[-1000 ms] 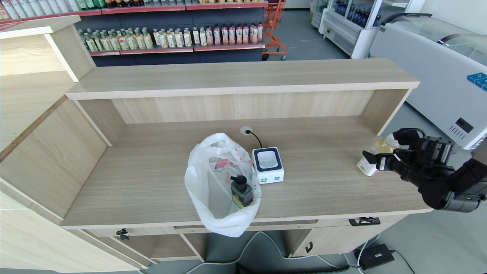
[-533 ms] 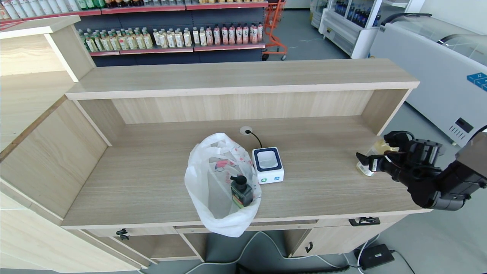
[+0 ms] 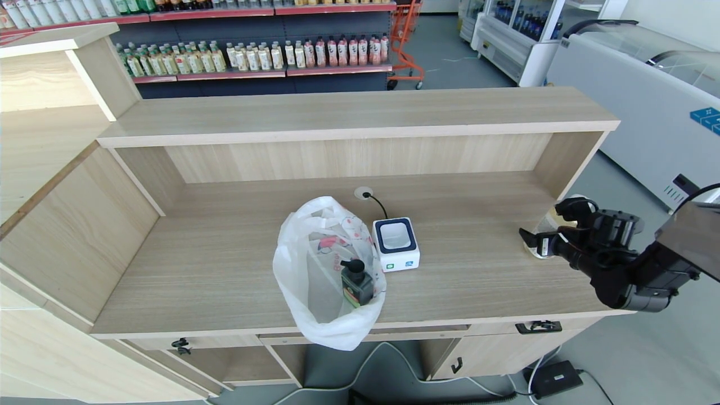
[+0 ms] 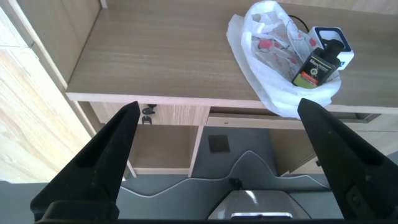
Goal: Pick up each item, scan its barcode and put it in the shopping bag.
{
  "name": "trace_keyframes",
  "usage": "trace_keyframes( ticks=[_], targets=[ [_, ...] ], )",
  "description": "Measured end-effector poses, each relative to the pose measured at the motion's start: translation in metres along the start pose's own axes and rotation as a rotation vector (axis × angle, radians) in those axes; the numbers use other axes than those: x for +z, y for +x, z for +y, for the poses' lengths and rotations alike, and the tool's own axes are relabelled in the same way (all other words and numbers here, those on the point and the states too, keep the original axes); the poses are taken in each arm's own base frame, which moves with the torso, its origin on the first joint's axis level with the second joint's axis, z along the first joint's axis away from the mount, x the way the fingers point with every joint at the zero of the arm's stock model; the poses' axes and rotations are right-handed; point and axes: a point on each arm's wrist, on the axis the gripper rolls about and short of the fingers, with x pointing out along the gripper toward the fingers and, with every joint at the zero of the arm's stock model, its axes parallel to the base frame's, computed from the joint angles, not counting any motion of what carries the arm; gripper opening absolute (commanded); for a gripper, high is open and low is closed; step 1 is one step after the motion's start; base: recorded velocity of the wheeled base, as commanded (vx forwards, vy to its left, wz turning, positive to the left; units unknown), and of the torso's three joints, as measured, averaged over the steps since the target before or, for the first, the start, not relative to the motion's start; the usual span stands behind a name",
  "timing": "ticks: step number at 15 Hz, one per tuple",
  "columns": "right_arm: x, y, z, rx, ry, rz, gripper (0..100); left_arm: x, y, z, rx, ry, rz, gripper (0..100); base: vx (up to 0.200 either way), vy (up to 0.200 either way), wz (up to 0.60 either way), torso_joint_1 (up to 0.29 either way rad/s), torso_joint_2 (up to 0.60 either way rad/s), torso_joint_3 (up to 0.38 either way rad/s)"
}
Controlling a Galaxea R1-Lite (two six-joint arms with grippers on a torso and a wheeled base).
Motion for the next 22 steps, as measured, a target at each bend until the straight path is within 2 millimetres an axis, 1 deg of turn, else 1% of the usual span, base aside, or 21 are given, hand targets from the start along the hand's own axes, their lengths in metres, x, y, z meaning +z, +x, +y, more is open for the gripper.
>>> trace_keyframes(
  ticks=[2, 3, 6, 9, 19, 20, 22],
  targets=[
    [0.000, 0.002, 0.001, 0.004, 0.006, -0.007, 100, 0.000, 0.000, 0.000, 0.000, 0.000, 0.000, 100, 0.000, 0.000, 0.00, 0.000, 0.00, 0.000],
    [0.000, 0.003, 0.002, 0.021, 0.007, -0.010, 0, 0.000, 0.000, 0.000, 0.000, 0.000, 0.000, 100, 0.000, 0.000, 0.00, 0.000, 0.00, 0.000],
    [-0.001, 0.004, 0.001, 0.038, 0.003, -0.017, 0, 0.000, 0.000, 0.000, 0.000, 0.000, 0.000, 100, 0.000, 0.000, 0.00, 0.000, 0.00, 0.000],
    [0.003, 0.003, -0.001, 0.027, -0.002, -0.063, 0, 0.000, 0.000, 0.000, 0.000, 0.000, 0.000, 100, 0.000, 0.000, 0.00, 0.000, 0.00, 0.000],
    [0.009, -0.001, -0.003, 0.019, 0.001, -0.075, 0, 0.000, 0.000, 0.000, 0.000, 0.000, 0.000, 100, 0.000, 0.000, 0.00, 0.000, 0.00, 0.000],
    [0.010, -0.001, -0.003, 0.019, 0.005, -0.076, 100, 0.000, 0.000, 0.000, 0.000, 0.000, 0.000, 100, 0.000, 0.000, 0.00, 0.000, 0.00, 0.000],
    [0.009, -0.003, -0.004, 0.016, 0.017, -0.081, 100, 0.000, 0.000, 0.000, 0.000, 0.000, 0.000, 100, 0.000, 0.000, 0.00, 0.000, 0.00, 0.000]
  ],
)
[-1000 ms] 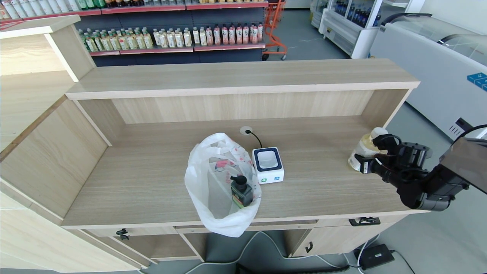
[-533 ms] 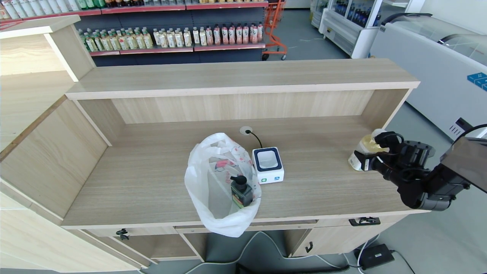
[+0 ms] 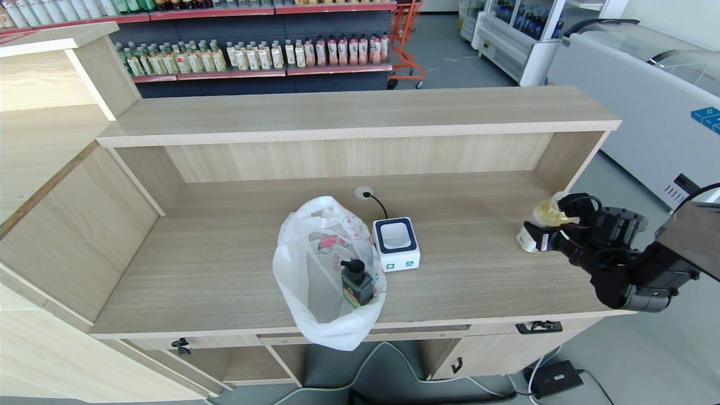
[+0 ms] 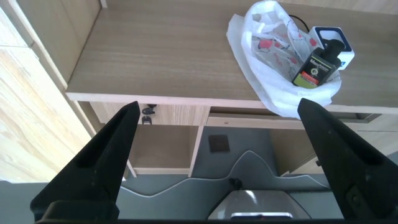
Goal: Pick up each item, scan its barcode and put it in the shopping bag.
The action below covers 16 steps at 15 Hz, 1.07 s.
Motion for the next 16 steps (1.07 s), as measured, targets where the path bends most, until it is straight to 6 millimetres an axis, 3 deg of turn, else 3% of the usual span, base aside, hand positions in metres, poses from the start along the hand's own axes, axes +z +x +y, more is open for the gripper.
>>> trace_keyframes(
  ticks=[5, 16],
  targets=[
    [-0.005, -0.004, -0.004, -0.009, 0.019, 0.013, 100, 0.000, 0.000, 0.000, 0.000, 0.000, 0.000, 100, 0.000, 0.000, 0.00, 0.000, 0.00, 0.000],
    [0.006, 0.021, 0.000, 0.050, 0.064, -0.078, 100, 0.000, 0.000, 0.000, 0.000, 0.000, 0.000, 100, 0.000, 0.000, 0.00, 0.000, 0.00, 0.000]
  ],
)
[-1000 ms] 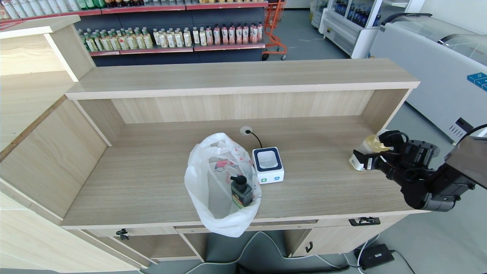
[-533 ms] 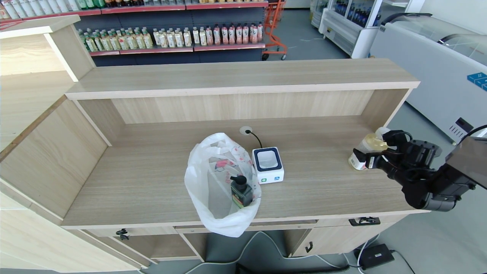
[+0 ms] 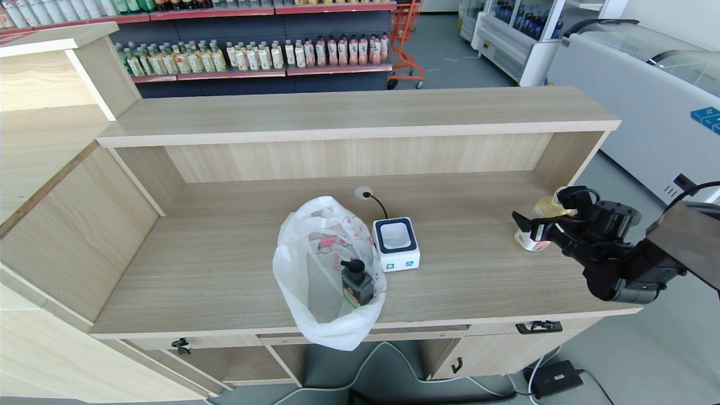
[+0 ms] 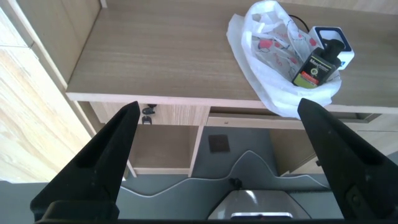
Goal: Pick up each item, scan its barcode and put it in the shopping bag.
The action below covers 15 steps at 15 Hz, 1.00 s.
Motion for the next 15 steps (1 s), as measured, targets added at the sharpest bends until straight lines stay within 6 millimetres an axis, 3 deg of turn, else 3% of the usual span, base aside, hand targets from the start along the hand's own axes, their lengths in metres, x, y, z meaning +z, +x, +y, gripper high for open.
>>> trace_keyframes(
  ticks=[4, 5, 15],
  targets=[
    [-0.003, 0.007, -0.001, 0.003, -0.004, -0.002, 100, 0.000, 0.000, 0.000, 0.000, 0.000, 0.001, 100, 0.000, 0.000, 0.00, 0.000, 0.00, 0.000],
    [-0.004, 0.007, -0.001, 0.003, -0.005, -0.002, 0, 0.000, 0.000, 0.000, 0.000, 0.000, 0.001, 100, 0.000, 0.000, 0.00, 0.000, 0.00, 0.000],
    [-0.013, 0.009, -0.002, 0.001, -0.021, 0.007, 0, 0.000, 0.000, 0.000, 0.000, 0.000, 0.000, 100, 0.000, 0.000, 0.00, 0.000, 0.00, 0.000]
  ],
)
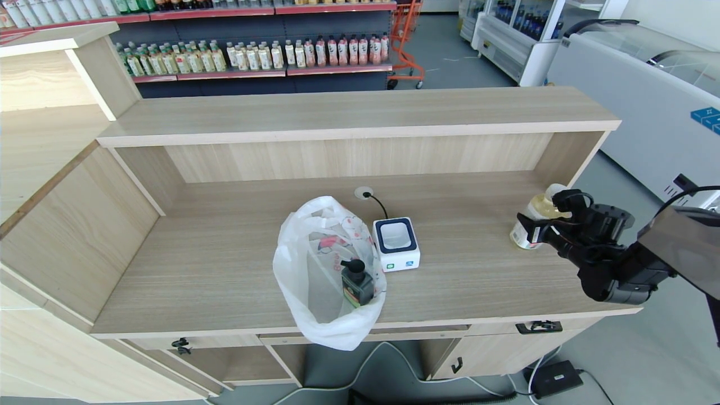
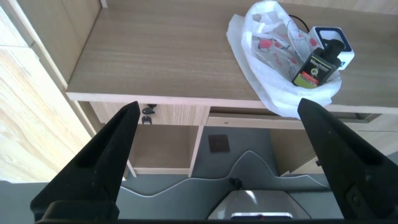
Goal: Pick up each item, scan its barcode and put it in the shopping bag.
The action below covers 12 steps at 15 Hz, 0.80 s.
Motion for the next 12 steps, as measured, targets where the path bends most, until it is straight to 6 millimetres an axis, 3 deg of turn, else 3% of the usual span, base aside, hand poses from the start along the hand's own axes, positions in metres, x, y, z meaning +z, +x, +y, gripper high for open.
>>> trace_keyframes(
  ticks=[4, 6, 9, 12],
  targets=[
    [0.001, -0.001, -0.002, -0.004, -0.004, 0.003, 0, 0.000, 0.000, 0.000, 0.000, 0.000, 0.000, 100, 0.000, 0.000, 0.00, 0.000, 0.00, 0.000],
    [0.013, -0.007, -0.003, -0.005, 0.017, 0.012, 0, 0.000, 0.000, 0.000, 0.000, 0.000, 0.000, 100, 0.000, 0.000, 0.00, 0.000, 0.00, 0.000],
    [0.059, -0.026, -0.002, 0.030, 0.162, 0.075, 0, 0.000, 0.000, 0.000, 0.000, 0.000, 0.000, 100, 0.000, 0.000, 0.00, 0.000, 0.00, 0.000],
    [0.122, -0.066, 0.010, 0.174, 0.339, 0.188, 0, 0.000, 0.000, 0.000, 0.000, 0.000, 0.000, 100, 0.000, 0.000, 0.00, 0.000, 0.00, 0.000]
  ],
)
